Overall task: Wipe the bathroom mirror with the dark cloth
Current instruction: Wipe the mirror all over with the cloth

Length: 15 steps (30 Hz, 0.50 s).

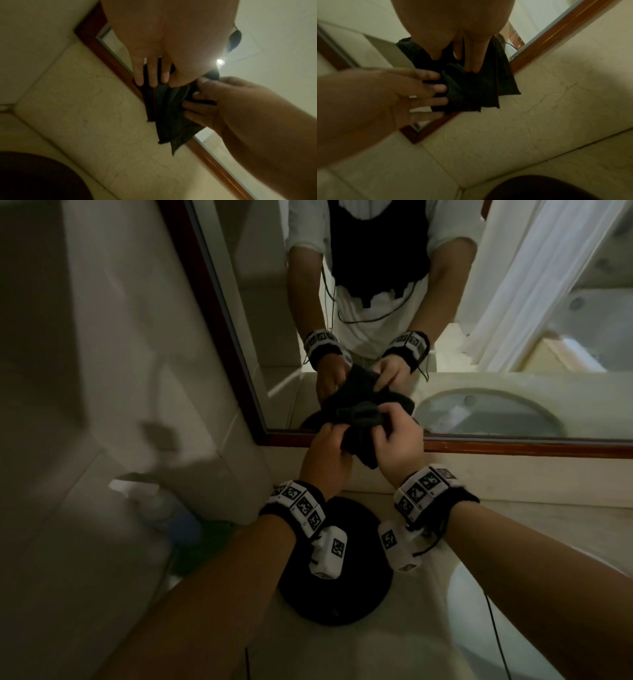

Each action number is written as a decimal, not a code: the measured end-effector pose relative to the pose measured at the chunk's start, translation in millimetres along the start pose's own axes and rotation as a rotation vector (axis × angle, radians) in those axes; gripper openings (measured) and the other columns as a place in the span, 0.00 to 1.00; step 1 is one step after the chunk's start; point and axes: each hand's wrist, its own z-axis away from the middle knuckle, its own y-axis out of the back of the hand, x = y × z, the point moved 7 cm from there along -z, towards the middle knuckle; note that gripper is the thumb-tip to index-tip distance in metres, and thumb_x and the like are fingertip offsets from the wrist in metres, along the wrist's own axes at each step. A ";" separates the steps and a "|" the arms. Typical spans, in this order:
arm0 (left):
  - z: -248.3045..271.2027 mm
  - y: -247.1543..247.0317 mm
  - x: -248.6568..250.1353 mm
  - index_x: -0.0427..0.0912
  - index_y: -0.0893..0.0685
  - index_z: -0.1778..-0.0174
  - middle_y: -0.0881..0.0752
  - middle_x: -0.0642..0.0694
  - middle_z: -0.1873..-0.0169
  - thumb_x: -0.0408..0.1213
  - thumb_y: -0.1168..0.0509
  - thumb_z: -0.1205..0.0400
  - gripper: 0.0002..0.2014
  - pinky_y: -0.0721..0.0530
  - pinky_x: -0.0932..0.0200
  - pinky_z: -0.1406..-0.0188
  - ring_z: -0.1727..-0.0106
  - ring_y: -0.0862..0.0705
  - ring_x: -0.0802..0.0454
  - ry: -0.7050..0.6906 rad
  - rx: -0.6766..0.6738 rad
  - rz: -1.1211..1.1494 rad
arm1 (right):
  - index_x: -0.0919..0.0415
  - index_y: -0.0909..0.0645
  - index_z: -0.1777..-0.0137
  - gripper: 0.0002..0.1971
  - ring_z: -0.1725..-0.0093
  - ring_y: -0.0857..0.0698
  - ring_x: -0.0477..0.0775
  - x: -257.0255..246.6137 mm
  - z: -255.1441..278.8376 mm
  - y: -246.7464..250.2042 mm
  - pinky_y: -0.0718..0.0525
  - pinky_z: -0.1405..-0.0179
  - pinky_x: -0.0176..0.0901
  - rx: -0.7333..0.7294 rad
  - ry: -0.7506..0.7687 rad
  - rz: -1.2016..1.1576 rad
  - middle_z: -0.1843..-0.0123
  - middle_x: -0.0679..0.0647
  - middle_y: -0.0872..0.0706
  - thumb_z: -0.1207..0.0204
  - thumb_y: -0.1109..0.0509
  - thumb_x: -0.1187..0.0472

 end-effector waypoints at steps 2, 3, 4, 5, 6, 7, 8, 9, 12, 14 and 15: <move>-0.8 12.4 -8.3 0.37 0.20 0.34 0.19 0.36 0.37 0.25 0.39 0.18 0.17 0.20 0.49 0.38 0.38 0.19 0.40 0.066 -0.011 0.034 | 0.63 0.23 0.33 0.18 0.42 0.19 0.53 -2.1 6.5 -19.3 0.27 0.43 0.34 -0.084 0.082 0.021 0.41 0.58 0.17 0.22 0.29 0.63; -1.8 17.2 -14.8 0.38 0.19 0.36 0.17 0.37 0.39 0.26 0.39 0.19 0.16 0.18 0.47 0.40 0.40 0.18 0.40 0.102 -0.016 0.037 | 0.64 0.25 0.29 0.23 0.40 0.20 0.55 0.4 10.4 -29.9 0.26 0.41 0.35 -0.139 0.103 0.053 0.37 0.59 0.19 0.23 0.27 0.62; -3.4 22.0 -22.1 0.40 0.18 0.38 0.15 0.39 0.42 0.28 0.38 0.20 0.15 0.17 0.45 0.42 0.42 0.16 0.41 0.141 -0.017 0.027 | 0.64 0.27 0.26 0.27 0.38 0.21 0.58 3.8 14.0 -39.6 0.23 0.39 0.41 -0.188 0.125 0.096 0.34 0.60 0.22 0.24 0.26 0.61; -4.9 26.4 -29.9 0.42 0.18 0.40 0.13 0.42 0.45 0.30 0.37 0.20 0.13 0.16 0.44 0.45 0.45 0.15 0.42 0.181 -0.015 0.002 | 0.64 0.30 0.23 0.32 0.37 0.21 0.61 6.7 18.2 -47.6 0.20 0.38 0.48 -0.230 0.153 0.152 0.32 0.61 0.23 0.26 0.25 0.61; -5.9 31.2 -37.0 0.44 0.17 0.43 0.12 0.43 0.48 0.33 0.37 0.20 0.11 0.15 0.45 0.47 0.47 0.15 0.43 0.214 -0.006 -0.030 | 0.63 0.33 0.20 0.36 0.37 0.21 0.65 9.0 23.2 -54.8 0.18 0.39 0.54 -0.268 0.191 0.224 0.31 0.61 0.25 0.27 0.24 0.62; -6.4 36.3 -42.4 0.44 0.16 0.46 0.12 0.43 0.50 0.35 0.36 0.20 0.09 0.14 0.45 0.50 0.49 0.15 0.43 0.233 0.008 -0.071 | 0.62 0.36 0.18 0.39 0.37 0.21 0.67 11.2 28.0 -61.0 0.16 0.40 0.58 -0.308 0.226 0.311 0.29 0.61 0.26 0.28 0.24 0.62; -6.6 41.6 -47.1 0.43 0.15 0.49 0.13 0.42 0.52 0.36 0.36 0.21 0.08 0.14 0.46 0.52 0.50 0.15 0.42 0.242 0.028 -0.118 | 0.60 0.39 0.16 0.42 0.37 0.21 0.68 14.2 31.8 -66.3 0.16 0.41 0.59 -0.345 0.255 0.401 0.28 0.60 0.26 0.29 0.23 0.62; -6.6 46.8 -51.0 0.42 0.15 0.51 0.14 0.41 0.52 0.35 0.36 0.21 0.07 0.15 0.45 0.52 0.50 0.15 0.41 0.243 0.051 -0.171 | 0.58 0.40 0.15 0.44 0.37 0.21 0.69 16.8 34.5 -70.2 0.17 0.40 0.59 -0.373 0.277 0.482 0.26 0.59 0.26 0.30 0.23 0.61; -5.2 53.5 -65.1 0.41 0.15 0.44 0.19 0.39 0.41 0.33 0.36 0.22 0.12 0.18 0.43 0.41 0.38 0.22 0.39 0.266 0.042 -0.317 | 0.55 0.36 0.16 0.44 0.35 0.19 0.67 20.6 37.1 -79.2 0.19 0.38 0.61 -0.374 0.378 0.646 0.27 0.56 0.22 0.33 0.20 0.60; -3.4 50.1 -73.7 0.41 0.17 0.36 0.22 0.40 0.34 0.33 0.37 0.21 0.16 0.22 0.44 0.35 0.32 0.25 0.40 0.274 -0.031 -0.350 | 0.56 0.28 0.20 0.41 0.41 0.16 0.67 20.9 34.8 -81.9 0.17 0.42 0.61 -0.333 0.444 0.694 0.33 0.55 0.17 0.36 0.20 0.63; -1.9 47.0 -77.1 0.41 0.19 0.33 0.23 0.41 0.33 0.33 0.37 0.20 0.18 0.22 0.45 0.34 0.31 0.26 0.41 0.268 -0.073 -0.364 | 0.56 0.25 0.22 0.40 0.43 0.15 0.67 21.3 34.7 -81.8 0.17 0.44 0.60 -0.327 0.464 0.700 0.35 0.55 0.16 0.37 0.20 0.65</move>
